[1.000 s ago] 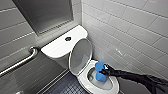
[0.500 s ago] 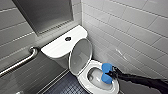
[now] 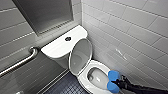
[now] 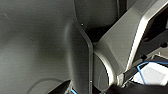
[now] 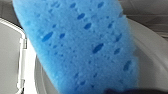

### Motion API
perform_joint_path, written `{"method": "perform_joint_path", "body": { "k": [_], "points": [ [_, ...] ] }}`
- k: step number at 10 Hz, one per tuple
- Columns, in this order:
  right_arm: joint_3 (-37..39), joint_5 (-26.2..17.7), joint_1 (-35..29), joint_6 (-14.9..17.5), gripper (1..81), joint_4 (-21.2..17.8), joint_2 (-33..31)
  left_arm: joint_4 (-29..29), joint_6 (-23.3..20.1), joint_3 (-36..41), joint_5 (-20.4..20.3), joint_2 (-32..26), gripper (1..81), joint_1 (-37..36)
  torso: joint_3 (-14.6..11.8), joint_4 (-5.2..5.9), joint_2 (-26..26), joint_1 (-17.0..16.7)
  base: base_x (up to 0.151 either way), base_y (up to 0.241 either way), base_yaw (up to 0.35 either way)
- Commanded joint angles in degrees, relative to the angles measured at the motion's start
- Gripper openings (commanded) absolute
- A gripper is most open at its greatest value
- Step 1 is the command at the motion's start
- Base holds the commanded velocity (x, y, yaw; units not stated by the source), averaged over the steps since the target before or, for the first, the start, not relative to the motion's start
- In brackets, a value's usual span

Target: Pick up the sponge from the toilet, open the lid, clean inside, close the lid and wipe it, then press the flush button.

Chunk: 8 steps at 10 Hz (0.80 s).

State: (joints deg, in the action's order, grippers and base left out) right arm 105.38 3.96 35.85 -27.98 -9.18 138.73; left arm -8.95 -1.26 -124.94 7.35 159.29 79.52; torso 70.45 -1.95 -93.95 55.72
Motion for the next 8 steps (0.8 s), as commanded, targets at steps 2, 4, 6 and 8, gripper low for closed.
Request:
{"method": "perform_joint_path", "body": {
  "k": [2, 4, 6, 8],
  "points": [
    [-10.28, 5.08, 5.31, -0.86, 1.0, -2.86, -12.39, -0.02, -0.15, 1.01, 4.95, -0.02, 81.1, 1.04, 0.00, 0.00, 0.00, 0.00, 0.000, 0.000, 0.000],
    [-11.78, 7.99, 11.65, -0.85, 1.0, -2.60, -15.20, -0.02, -0.15, 1.01, 4.95, -0.02, 81.1, 1.04, 0.00, 0.00, 0.00, 0.00, 0.000, 0.000, 0.000],
    [-12.05, 11.51, 18.15, -0.32, 1.0, -2.33, -16.79, -0.02, -0.24, 1.01, 4.95, -0.02, 81.1, 1.04, 0.00, 0.00, -0.02, 0.00, 0.000, 0.000, 0.000],
    [-17.88, 12.12, 20.89, -0.24, 1.0, -1.28, -21.33, -0.10, -0.24, 1.01, 4.87, 0.24, 81.1, 1.04, 0.00, 0.00, -0.02, 0.00, 0.000, 0.000, 0.000]
  ]
}}
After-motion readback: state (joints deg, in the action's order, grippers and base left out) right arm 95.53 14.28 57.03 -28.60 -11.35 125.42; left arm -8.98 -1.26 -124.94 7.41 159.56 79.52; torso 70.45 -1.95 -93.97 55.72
